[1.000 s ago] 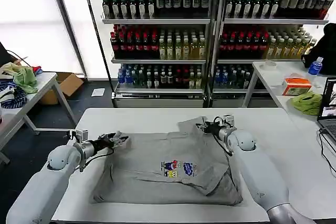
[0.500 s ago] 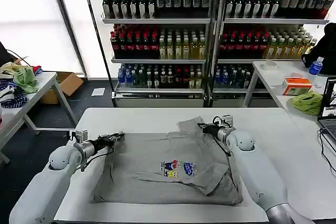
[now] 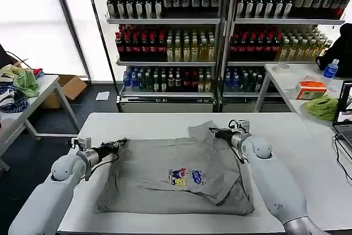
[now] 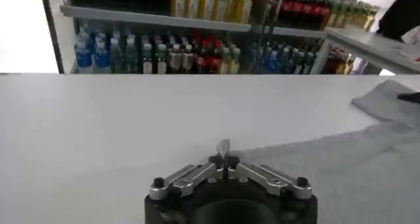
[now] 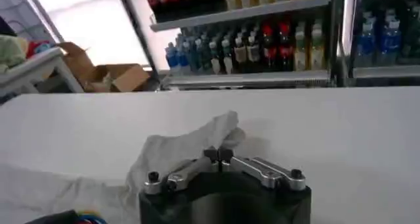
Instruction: Fold and organize the clothes.
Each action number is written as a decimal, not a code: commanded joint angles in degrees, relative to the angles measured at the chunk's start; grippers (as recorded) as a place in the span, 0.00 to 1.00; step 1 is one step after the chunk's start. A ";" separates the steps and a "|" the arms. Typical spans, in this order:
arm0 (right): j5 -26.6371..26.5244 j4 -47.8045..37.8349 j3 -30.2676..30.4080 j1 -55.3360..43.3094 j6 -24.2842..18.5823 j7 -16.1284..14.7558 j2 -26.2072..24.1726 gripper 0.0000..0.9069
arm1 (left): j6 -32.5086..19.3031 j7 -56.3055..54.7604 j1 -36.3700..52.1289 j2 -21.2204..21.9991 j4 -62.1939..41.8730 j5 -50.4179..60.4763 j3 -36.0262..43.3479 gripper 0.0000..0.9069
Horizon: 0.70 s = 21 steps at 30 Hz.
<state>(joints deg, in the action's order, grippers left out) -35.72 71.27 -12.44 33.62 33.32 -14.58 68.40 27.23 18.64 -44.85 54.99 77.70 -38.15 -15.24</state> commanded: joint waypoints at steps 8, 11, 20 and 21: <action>-8.64 16.45 -4.23 8.41 -0.10 1.94 -5.62 0.00 | -0.98 -3.27 -6.11 -2.25 14.59 -3.53 -4.26 0.02; -10.17 20.82 -5.70 10.77 -0.15 2.66 -6.91 0.00 | -1.02 -3.21 -8.36 -2.99 17.14 -3.79 -5.92 0.02; -15.90 32.89 -12.46 21.74 -0.14 4.69 -12.60 0.00 | -1.34 -3.27 -15.99 -4.27 23.59 -4.36 -11.16 0.02; -16.40 33.85 -13.18 23.03 -0.14 4.63 -12.97 0.00 | -1.33 -3.26 -16.65 -4.37 24.28 -4.35 -11.68 0.02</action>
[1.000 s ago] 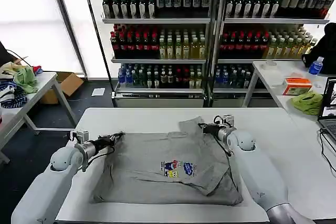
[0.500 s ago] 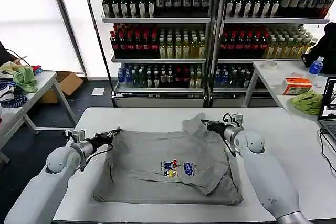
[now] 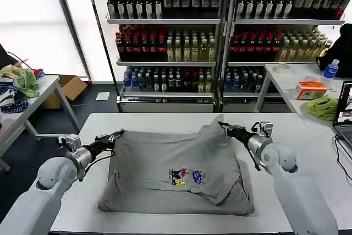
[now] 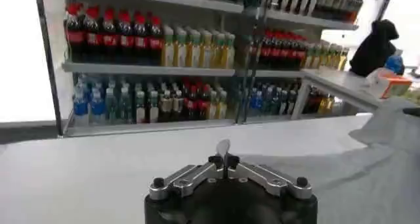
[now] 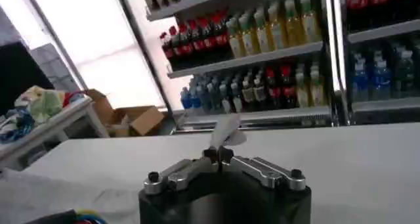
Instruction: Fold and organize the clothes.
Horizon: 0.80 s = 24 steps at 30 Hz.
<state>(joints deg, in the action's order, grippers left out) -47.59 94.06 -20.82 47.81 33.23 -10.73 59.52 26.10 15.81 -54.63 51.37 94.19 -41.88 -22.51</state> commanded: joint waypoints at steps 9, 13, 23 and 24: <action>-7.57 21.52 -12.47 22.14 0.01 0.90 -6.93 0.00 | 0.03 -1.00 -14.13 -3.01 13.00 -0.05 -8.80 0.02; -7.21 24.70 -14.32 28.53 0.03 0.71 -7.03 0.00 | 0.08 -0.81 -18.30 -3.23 16.06 1.37 -9.76 0.01; -3.74 28.74 -14.74 39.48 0.00 0.07 -5.50 0.00 | -0.08 -1.73 -25.79 -0.97 20.20 4.22 -11.09 0.01; -3.68 28.91 -14.80 40.13 0.01 0.16 -5.42 0.00 | 0.08 -1.79 -26.75 -0.87 20.73 4.38 -11.54 0.01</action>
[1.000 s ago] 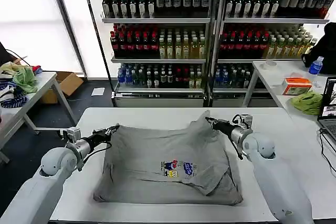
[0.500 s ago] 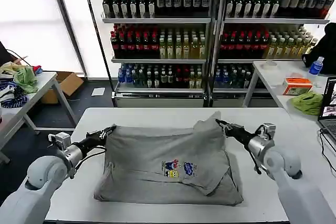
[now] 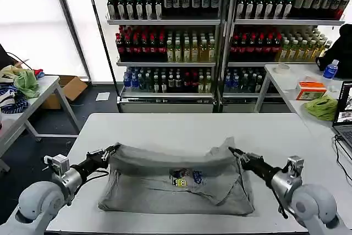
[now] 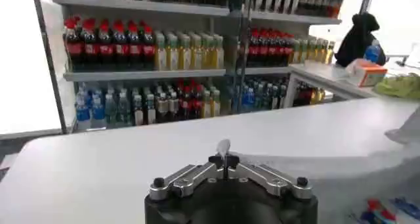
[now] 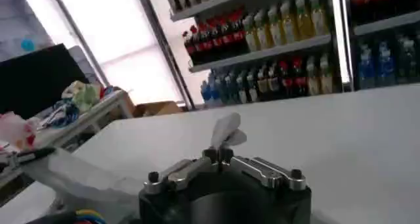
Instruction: Fold and organize the clothes.
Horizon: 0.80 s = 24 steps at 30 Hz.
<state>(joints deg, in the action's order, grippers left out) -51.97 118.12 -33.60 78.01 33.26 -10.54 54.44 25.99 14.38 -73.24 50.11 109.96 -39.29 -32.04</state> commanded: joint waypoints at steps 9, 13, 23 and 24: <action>5.17 4.28 -1.90 12.34 -0.05 1.73 -1.14 0.10 | 2.35 0.31 -14.38 0.88 5.60 7.24 -2.57 0.48; 6.58 3.99 -2.11 12.38 -0.10 2.60 -0.77 1.00 | 4.62 0.14 -15.06 1.69 6.91 9.72 -2.48 1.00; 6.11 5.82 -8.26 12.27 -0.90 4.61 -0.95 1.00 | 7.10 -2.93 -19.73 1.29 10.80 12.94 -10.31 1.00; 6.21 6.07 -9.06 12.27 -1.79 4.22 -1.03 1.00 | 7.09 -3.10 -20.30 1.21 10.86 13.00 -11.94 1.00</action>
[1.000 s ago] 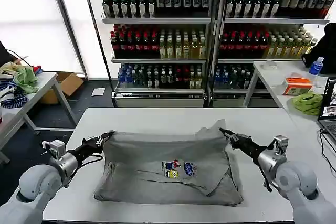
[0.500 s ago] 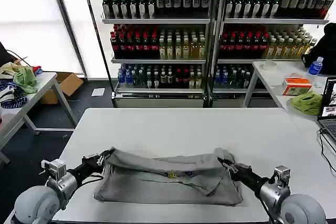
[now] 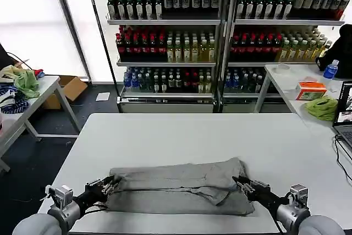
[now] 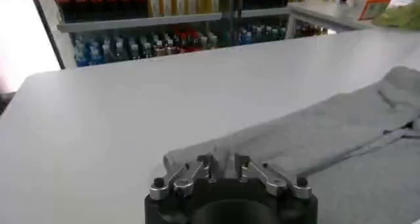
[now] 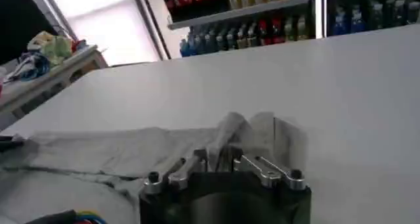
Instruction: Fold and organize the clothes.
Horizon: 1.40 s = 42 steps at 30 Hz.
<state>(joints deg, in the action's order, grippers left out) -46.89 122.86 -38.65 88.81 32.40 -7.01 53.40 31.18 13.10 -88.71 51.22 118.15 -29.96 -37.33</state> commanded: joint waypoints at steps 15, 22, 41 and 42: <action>13.91 -1.03 -3.27 2.05 -39.42 -0.30 5.30 1.00 | -7.76 -16.99 -10.22 10.47 7.31 -7.99 -0.26 1.00; 17.41 -3.00 -1.35 6.59 -43.24 -1.40 7.40 1.00 | -12.61 -20.58 -5.67 15.27 2.17 -3.30 7.92 1.00; 14.05 -2.53 -2.04 7.16 -42.00 -1.55 7.76 1.00 | -13.69 -20.22 -1.44 15.29 -4.35 -4.24 9.82 0.60; 13.63 -2.36 -2.10 7.16 -41.73 -1.51 7.66 1.00 | -13.62 -19.90 -1.49 15.27 -4.44 -4.32 9.79 0.56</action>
<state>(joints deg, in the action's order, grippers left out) -32.70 120.43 -40.94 95.33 -7.96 -8.41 60.67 18.57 -6.56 -91.22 65.52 115.67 -34.12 -29.26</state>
